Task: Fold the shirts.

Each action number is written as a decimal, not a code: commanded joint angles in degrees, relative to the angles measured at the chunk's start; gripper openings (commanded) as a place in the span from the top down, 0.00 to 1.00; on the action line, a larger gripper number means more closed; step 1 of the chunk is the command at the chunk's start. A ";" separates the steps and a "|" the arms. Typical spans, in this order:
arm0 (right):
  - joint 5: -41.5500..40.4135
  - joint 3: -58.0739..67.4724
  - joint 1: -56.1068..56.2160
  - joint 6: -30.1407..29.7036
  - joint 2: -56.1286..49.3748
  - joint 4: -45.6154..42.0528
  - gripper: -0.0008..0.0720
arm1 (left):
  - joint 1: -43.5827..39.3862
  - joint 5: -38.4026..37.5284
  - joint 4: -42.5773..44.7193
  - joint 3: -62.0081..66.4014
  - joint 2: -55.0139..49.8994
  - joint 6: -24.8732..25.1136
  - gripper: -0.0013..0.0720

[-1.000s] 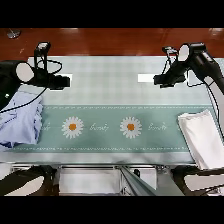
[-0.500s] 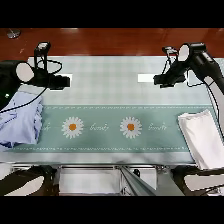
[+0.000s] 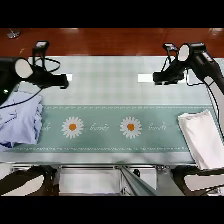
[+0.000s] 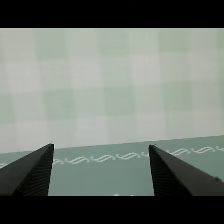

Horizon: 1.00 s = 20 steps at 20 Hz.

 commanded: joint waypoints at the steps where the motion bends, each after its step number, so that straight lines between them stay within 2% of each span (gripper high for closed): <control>1: 6.69 0.00 -0.07 -3.69 0.83 -5.18 0.11 | 5.01 -10.14 10.03 4.31 3.69 1.84 0.02; 3: 9.51 -1.53 -1.42 -4.92 3.69 -5.97 0.11 | 13.31 -10.27 10.91 0.98 9.92 -0.94 0.02; 6: 1.97 -12.11 -3.76 -4.24 12.52 -0.07 0.12 | 31.56 -8.35 10.78 -12.59 19.10 -3.78 0.02; 7: -1.18 -16.70 -3.85 -3.87 15.30 1.68 0.12 | 37.40 -7.43 9.27 -16.83 20.87 -5.49 0.02; 9: -6.34 -24.37 -3.26 -3.61 18.82 5.64 0.12 | 46.80 -4.17 -0.22 -24.37 21.62 -5.49 0.02; 11: -7.76 -28.98 -1.95 -3.63 19.56 7.54 0.12 | 49.22 -2.05 -4.85 -29.38 20.24 -4.50 0.02; 14: -9.25 -32.11 1.09 -3.50 19.56 7.52 0.12 | 49.18 -1.01 -4.63 -31.80 16.74 -2.89 0.02; 18: -11.17 -32.24 4.68 -1.88 19.56 7.56 0.12 | 49.22 3.28 2.38 -30.45 11.82 -1.70 0.02; 20: -11.87 -32.26 6.21 -0.85 19.56 7.54 0.12 | 49.00 5.66 1.05 -30.38 9.49 -1.73 0.02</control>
